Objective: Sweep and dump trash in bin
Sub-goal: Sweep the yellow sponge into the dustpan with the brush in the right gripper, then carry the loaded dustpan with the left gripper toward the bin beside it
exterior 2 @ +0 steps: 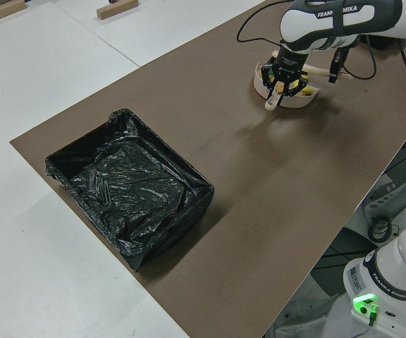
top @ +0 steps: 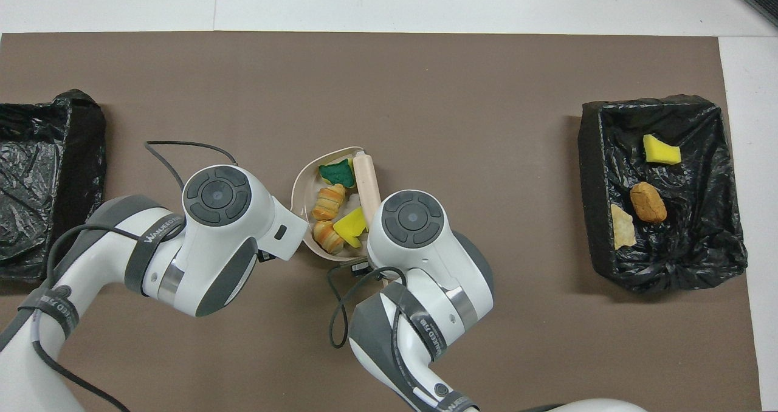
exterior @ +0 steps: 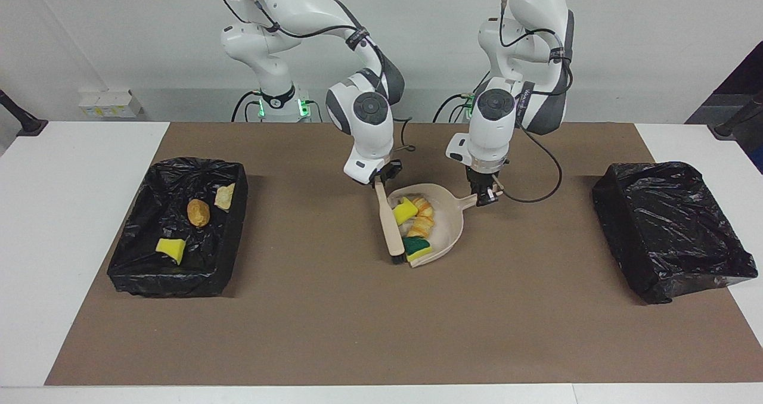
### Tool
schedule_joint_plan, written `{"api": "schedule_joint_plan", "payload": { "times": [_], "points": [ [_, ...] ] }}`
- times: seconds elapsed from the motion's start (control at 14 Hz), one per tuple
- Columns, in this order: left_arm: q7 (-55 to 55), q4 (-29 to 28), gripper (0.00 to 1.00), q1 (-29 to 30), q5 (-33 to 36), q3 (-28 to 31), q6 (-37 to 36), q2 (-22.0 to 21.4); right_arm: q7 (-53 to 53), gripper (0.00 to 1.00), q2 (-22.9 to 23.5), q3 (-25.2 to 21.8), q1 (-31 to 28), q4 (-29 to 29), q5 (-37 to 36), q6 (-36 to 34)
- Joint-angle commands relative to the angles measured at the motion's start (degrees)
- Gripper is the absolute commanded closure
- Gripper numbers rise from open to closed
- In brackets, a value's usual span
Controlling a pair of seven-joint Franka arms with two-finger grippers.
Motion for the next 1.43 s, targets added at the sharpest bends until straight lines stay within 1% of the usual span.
{"api": "schedule_joint_plan", "payload": {
  "times": [0.0,0.14,0.22,0.29,0.36,0.43,0.57,0.72,0.86,0.93,1.0,1.15,1.22,1.36],
  "points": [
    [-0.5,-4.1,1.0,-1.0,-0.9,0.3,4.4,-1.4,2.8,1.0,0.5,-0.1,1.0,1.2,1.2,0.1],
    [1.2,-4.1,1.0,-0.4,-1.6,0.3,4.4,-1.3,3.6,1.0,0.3,-0.1,1.1,1.2,1.0,-0.6],
    [3.6,-3.9,1.0,0.3,-4.3,0.4,4.5,-1.2,4.0,1.0,0.0,-0.2,1.0,1.3,0.4,-0.7],
    [8.4,-3.7,1.0,2.1,-7.7,0.4,4.5,-0.9,3.6,1.0,-0.8,-0.2,0.5,1.3,0.4,-1.3],
    [12.6,-3.6,1.0,3.5,-10.7,0.4,4.6,-0.8,2.2,1.0,-1.9,-0.2,-0.4,1.3,0.3,-3.2],
    [14.6,-3.5,1.0,4.2,-12.3,0.4,4.6,-0.7,-0.6,1.0,-3.2,-0.2,-1.4,1.3,0.3,-4.7],
    [15.9,-3.3,1.0,5.4,-13.0,0.4,4.7,-0.3,-3.3,1.0,-6.8,-0.6,-2.0,1.0,-0.1,-8.2],
    [16.8,-2.8,1.0,5.8,-13.3,0.4,4.9,-0.2,-3.8,1.0,-10.4,-0.4,-4.7,1.0,-0.1,-10.0],
    [17.4,-2.6,1.0,6.5,-13.3,0.4,4.5,-0.3,-4.2,1.0,-12.6,-0.7,-5.3,1.1,-0.2,-12.0],
    [18.0,-1.8,1.0,7.7,-13.3,0.4,3.8,-0.3,-3.7,1.0,-12.9,-0.7,-5.3,1.1,-0.2,-12.3],
    [19.0,-0.5,1.0,9.0,-13.3,0.4,2.6,-0.3,-3.3,1.0,-13.0,-0.7,-5.0,1.1,-0.2,-12.3],
    [22.2,5.4,1.0,11.6,-13.3,0.6,-5.2,-0.2,-1.8,1.0,-13.1,-0.7,-4.9,2.6,-2.4,-14.4],
    [23.7,8.2,1.0,13.4,-13.3,0.6,-7.7,0.0,-0.3,1.0,-13.1,-0.7,-4.8,3.7,-3.9,-16.2],
    [26.6,12.1,1.0,16.8,-13.1,0.6,-11.1,0.1,5.9,1.0,-13.1,-0.2,-4.1,4.8,-5.7,-17.3]
  ]
}}
